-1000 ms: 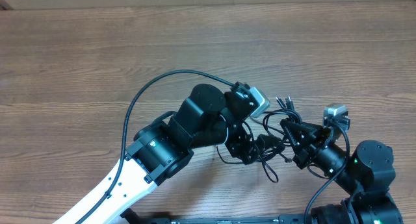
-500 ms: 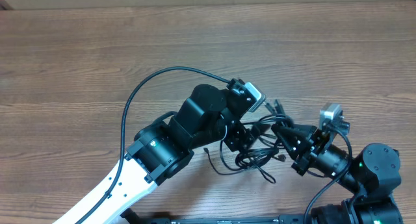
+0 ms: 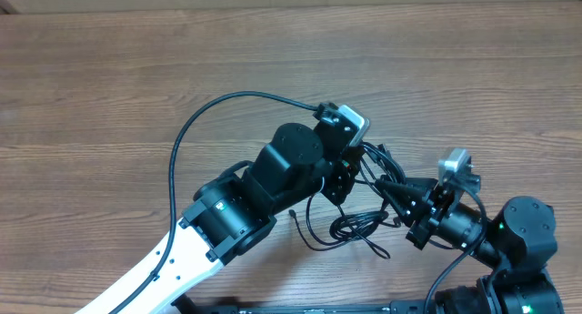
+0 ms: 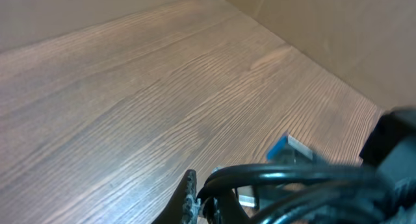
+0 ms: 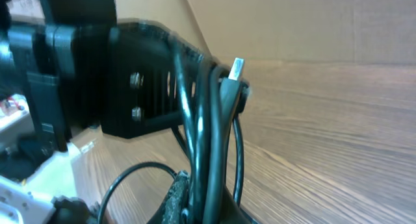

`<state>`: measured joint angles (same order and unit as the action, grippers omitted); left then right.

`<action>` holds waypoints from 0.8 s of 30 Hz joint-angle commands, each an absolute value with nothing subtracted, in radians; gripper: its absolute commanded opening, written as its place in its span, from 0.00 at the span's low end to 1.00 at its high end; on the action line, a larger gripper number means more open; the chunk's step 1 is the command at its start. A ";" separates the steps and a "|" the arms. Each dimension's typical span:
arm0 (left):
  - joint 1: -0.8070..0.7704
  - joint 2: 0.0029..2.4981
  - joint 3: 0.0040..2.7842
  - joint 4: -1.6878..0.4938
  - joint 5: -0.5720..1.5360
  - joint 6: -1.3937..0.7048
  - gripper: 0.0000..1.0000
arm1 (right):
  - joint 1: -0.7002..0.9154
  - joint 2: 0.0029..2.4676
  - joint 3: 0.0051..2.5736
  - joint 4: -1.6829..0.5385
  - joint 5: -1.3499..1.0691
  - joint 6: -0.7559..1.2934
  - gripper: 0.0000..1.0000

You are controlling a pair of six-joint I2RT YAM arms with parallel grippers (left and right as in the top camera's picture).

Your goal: Untangle cables

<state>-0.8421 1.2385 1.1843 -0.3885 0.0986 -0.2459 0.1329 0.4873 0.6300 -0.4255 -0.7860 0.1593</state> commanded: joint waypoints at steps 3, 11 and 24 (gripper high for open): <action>-0.791 1.239 1.194 -0.297 -0.190 -0.411 0.04 | 0.135 0.467 0.643 -0.523 -0.880 -0.089 0.04; -0.790 1.239 1.194 -0.258 -0.190 -0.426 0.04 | 0.135 0.467 0.643 -0.502 -0.929 -0.088 0.04; -0.768 1.256 1.194 -0.460 -0.130 -0.373 0.04 | 0.135 0.467 0.643 -0.451 -0.930 -0.068 0.04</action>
<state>-0.8486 1.2510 1.1713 -0.4179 0.0551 -0.3679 0.1307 0.4969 0.6331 -0.4507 -0.8742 -0.0711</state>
